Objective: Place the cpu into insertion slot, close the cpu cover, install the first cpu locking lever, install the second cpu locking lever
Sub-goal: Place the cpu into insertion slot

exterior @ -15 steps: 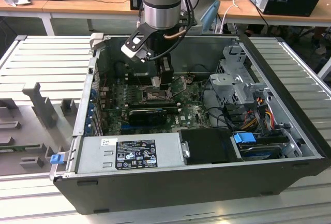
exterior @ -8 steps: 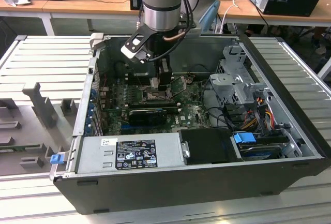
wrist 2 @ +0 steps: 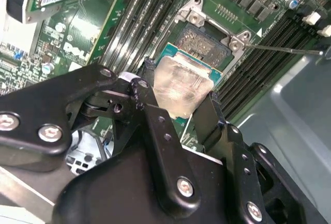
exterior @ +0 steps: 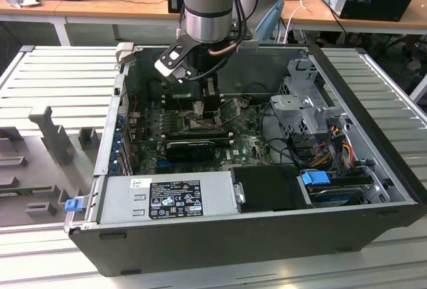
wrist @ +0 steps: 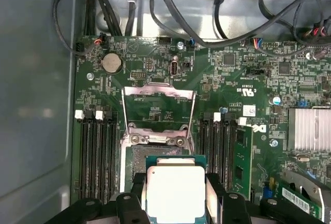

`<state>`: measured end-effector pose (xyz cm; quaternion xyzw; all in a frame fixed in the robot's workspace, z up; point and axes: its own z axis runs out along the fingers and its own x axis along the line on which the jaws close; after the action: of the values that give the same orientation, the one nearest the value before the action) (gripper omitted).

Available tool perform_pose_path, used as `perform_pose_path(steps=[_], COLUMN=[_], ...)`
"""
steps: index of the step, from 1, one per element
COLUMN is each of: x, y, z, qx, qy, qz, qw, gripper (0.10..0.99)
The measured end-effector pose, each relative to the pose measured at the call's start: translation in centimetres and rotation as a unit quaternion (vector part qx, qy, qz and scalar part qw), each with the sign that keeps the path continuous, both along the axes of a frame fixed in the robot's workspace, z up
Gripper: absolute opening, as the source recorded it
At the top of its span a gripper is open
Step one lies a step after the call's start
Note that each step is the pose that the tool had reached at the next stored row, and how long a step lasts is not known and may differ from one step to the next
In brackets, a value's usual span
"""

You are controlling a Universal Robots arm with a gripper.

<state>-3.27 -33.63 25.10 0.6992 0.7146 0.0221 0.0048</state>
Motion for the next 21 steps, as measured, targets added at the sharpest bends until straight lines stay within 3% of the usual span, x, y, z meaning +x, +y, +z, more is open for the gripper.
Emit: perform_pose_path(steps=[2,5,21], x=[0.00,-0.01,-0.49], y=[0.22,0.43,1.38], z=[-0.38,-1.37,-4.28], qx=[0.0001,0.0000,0.0009], qy=[0.0024,0.0032,0.0046], qz=[0.000,0.000,-0.014], qw=[1.0000,1.0000,0.9999], gripper=[0.541,0.541,0.541])
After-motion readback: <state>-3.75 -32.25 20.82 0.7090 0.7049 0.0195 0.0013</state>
